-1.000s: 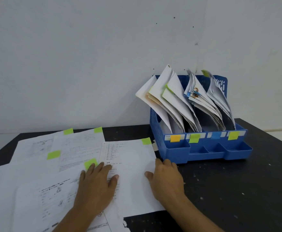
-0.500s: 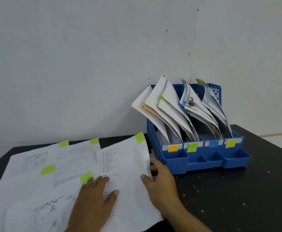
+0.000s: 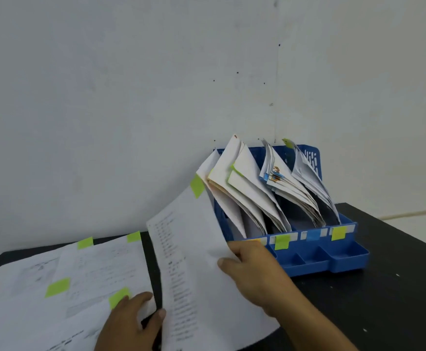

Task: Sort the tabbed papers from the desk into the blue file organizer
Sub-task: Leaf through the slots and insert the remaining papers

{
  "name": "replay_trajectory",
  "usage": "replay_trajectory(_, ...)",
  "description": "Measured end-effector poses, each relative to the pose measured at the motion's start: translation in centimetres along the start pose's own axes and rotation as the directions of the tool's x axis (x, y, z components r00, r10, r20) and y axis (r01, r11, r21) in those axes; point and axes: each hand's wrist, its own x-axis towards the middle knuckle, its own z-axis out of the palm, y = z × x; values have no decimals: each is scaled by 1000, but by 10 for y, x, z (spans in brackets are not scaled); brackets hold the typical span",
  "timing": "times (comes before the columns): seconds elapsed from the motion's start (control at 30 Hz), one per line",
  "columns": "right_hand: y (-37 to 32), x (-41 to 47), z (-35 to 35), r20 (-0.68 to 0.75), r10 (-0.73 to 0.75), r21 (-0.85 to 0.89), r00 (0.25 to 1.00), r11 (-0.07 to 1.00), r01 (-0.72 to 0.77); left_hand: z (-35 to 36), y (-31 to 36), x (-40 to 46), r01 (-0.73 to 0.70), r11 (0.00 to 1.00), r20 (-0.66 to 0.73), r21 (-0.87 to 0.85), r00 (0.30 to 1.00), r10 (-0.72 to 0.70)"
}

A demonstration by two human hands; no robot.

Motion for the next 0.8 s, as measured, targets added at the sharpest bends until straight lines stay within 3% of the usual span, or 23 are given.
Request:
replay_trajectory(0.23, -38, -44, -68, -179, -236, 122, 955, 958, 260, -11, 23, 8, -63, 994, -3, 89, 998, 63)
replay_trajectory(0.37, -63, -58, -98, -404, -332, 219, 852, 870, 442, -26, 59, 11, -181, 982, -71, 55, 980, 185)
replay_trajectory(0.47, -84, -61, -116, -559, -412, 175, 720, 790, 588, -33, 90, 13, -311, 946, -196, -90, 937, 290)
replay_trajectory(0.6, -111, -47, -133, -637, -486, 60, 598, 743, 667, -30, 136, 21, -405, 880, -281, -250, 900, 334)
replay_trajectory(0.8, -135, 14, -150, -619, -575, -307, 534, 804, 510, -20, 188, 40, -416, 790, -320, -450, 901, 293)
